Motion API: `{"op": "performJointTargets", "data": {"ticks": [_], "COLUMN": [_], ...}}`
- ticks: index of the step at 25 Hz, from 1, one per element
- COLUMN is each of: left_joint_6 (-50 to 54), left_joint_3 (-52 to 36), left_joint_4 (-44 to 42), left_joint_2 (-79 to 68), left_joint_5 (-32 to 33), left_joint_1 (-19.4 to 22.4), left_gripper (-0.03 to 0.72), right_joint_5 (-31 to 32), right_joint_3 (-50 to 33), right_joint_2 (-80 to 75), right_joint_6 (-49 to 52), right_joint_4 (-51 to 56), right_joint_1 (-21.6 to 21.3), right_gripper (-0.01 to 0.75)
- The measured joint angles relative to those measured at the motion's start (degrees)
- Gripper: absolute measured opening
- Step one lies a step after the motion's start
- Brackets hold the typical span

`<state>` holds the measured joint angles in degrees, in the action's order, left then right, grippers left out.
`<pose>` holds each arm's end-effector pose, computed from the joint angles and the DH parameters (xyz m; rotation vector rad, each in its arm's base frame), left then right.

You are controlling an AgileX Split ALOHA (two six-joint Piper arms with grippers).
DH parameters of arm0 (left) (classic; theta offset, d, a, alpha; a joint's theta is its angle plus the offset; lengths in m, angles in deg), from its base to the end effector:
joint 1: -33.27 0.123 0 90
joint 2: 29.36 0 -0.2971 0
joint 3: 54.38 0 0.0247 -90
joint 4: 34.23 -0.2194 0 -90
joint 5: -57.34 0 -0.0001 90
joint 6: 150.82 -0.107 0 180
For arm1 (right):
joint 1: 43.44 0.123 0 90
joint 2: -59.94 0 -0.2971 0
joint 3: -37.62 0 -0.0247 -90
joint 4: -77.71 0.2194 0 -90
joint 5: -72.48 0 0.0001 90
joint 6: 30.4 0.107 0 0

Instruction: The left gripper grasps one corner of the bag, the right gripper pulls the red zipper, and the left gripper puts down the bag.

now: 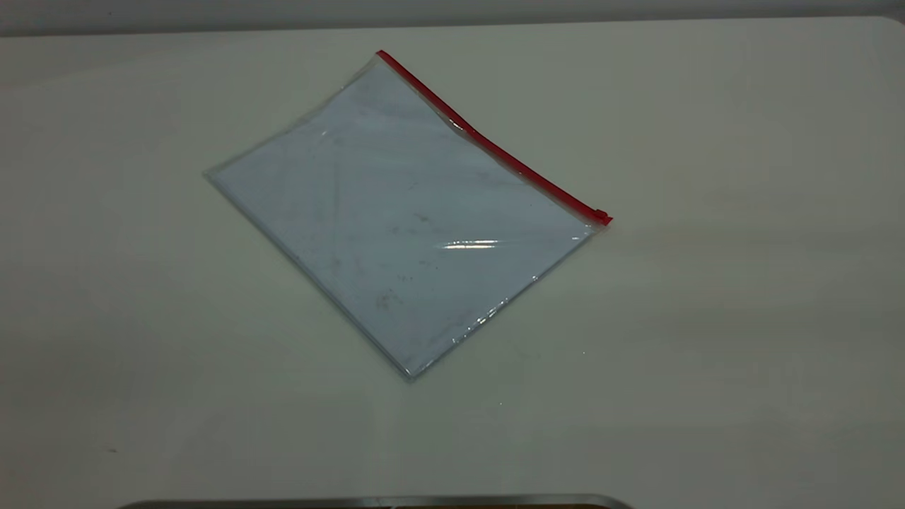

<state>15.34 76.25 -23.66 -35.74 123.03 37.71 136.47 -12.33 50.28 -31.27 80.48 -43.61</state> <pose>-0.0360 -0.0207 0.2454 0.1917 2.0960 -0.0321 -0.0271 0.0047 0.2460 -0.0154 2.1565 0.0486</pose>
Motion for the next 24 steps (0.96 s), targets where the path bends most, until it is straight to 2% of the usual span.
{"op": "performJointTargets", "data": {"ticks": [24], "left_joint_6": [0.04], "left_joint_3": [0.00], "left_joint_4": [0.00], "left_joint_2": [-0.01], "left_joint_5": [0.00], "left_joint_1": [0.00], "left_gripper": [0.477], "right_joint_5": [0.52], "right_joint_3": [0.00], "right_joint_2": [3.12], "right_joint_6": [-0.17], "right_joint_4": [0.07], "right_joint_1": [0.00], "right_gripper": [0.239]}}
